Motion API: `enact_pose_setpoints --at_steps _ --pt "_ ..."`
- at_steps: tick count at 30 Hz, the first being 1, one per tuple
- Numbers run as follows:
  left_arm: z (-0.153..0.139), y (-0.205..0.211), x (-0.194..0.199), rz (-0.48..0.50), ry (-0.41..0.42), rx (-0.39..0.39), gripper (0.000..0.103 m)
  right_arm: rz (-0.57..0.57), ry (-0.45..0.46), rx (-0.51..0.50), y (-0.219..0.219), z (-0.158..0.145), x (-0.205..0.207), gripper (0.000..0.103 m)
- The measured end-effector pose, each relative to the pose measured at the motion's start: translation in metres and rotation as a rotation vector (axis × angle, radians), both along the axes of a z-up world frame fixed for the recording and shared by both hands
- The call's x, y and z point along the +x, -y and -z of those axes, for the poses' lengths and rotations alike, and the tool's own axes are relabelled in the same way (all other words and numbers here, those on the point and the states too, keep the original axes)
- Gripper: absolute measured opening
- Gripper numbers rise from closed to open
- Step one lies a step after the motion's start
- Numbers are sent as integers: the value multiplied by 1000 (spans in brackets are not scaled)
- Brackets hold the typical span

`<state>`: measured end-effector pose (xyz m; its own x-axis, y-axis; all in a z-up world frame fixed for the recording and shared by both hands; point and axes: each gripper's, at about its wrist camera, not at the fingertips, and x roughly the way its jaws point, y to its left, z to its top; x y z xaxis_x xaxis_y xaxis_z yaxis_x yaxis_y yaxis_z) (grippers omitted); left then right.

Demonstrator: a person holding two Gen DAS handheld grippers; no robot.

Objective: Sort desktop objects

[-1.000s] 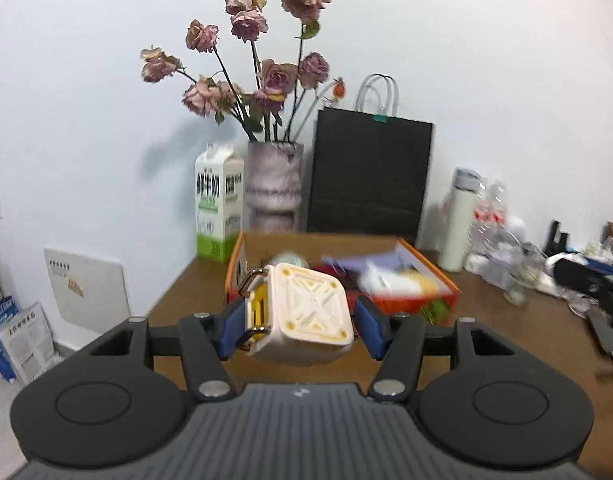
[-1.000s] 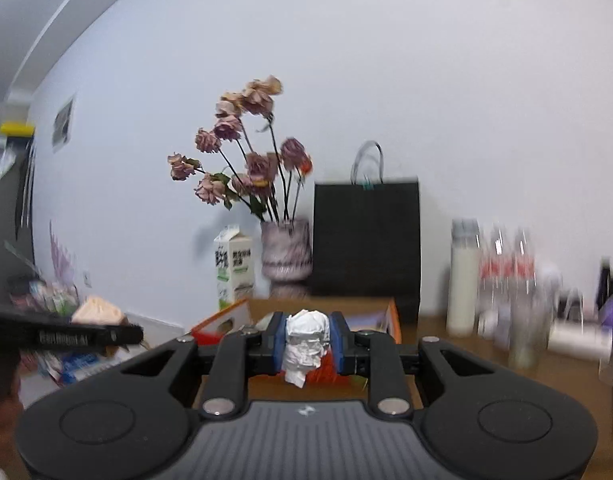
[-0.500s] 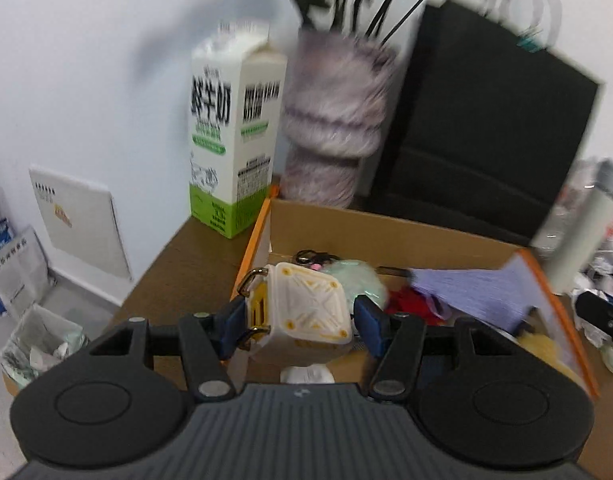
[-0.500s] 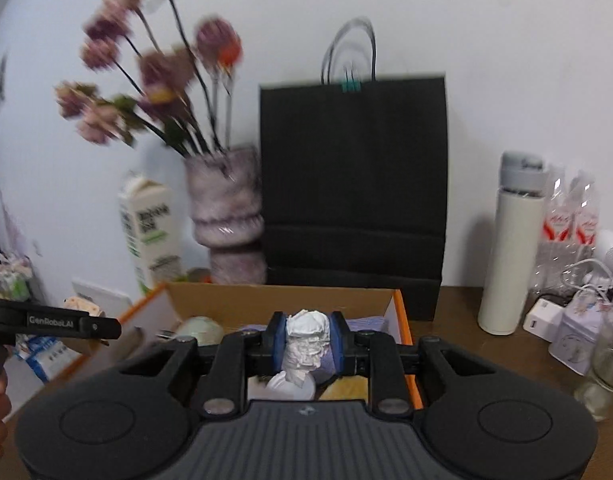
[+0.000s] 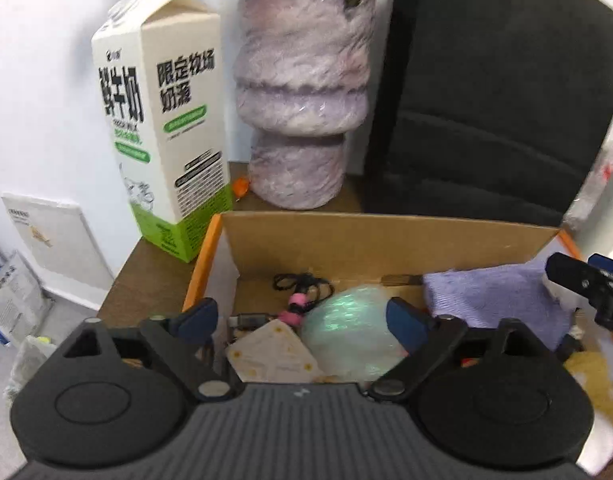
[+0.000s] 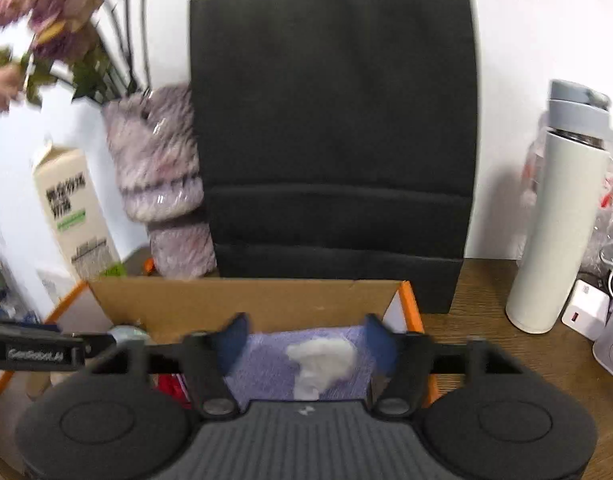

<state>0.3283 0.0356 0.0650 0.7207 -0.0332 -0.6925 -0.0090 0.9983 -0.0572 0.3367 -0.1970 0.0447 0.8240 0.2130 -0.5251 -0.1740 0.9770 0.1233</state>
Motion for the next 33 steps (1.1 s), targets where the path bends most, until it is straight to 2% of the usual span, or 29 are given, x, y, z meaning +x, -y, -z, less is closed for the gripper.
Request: enact_pose_setpoints --at_steps 2,4,8,12,14,18,21,24,28,33 --pt "-4 0 -1 -2 4 5 103 18 0 36 6 -3 -2 83" --pt "-6 -1 -3 -10 12 0 103 10 -9 67 11 -7 -5 87" --pt "-6 1 -1 -9 -44 10 103 -1 -68 116 19 -9 -6 101" --pt "-3 10 0 6 -87 75 103 47 -212 144 24 -6 1 102" --pt "-4 13 0 17 -97 95 103 56 -256 164 23 -5 2 103" --pt "-18 14 -12 36 -74 88 103 81 -327 87 10 -11 -1 103" --pt "-26 10 -32 9 -51 78 103 43 -270 44 1 -23 -22 103" --pt "-26 7 -57 -42 -39 116 103 0 -250 2 -6 -24 -47 103" --pt "-35 4 -96 -9 -20 116 103 -21 -251 -54 -7 -26 -79 103" --pt "-37 6 -138 0 -17 119 103 -24 -239 -38 -4 -29 -122 103"
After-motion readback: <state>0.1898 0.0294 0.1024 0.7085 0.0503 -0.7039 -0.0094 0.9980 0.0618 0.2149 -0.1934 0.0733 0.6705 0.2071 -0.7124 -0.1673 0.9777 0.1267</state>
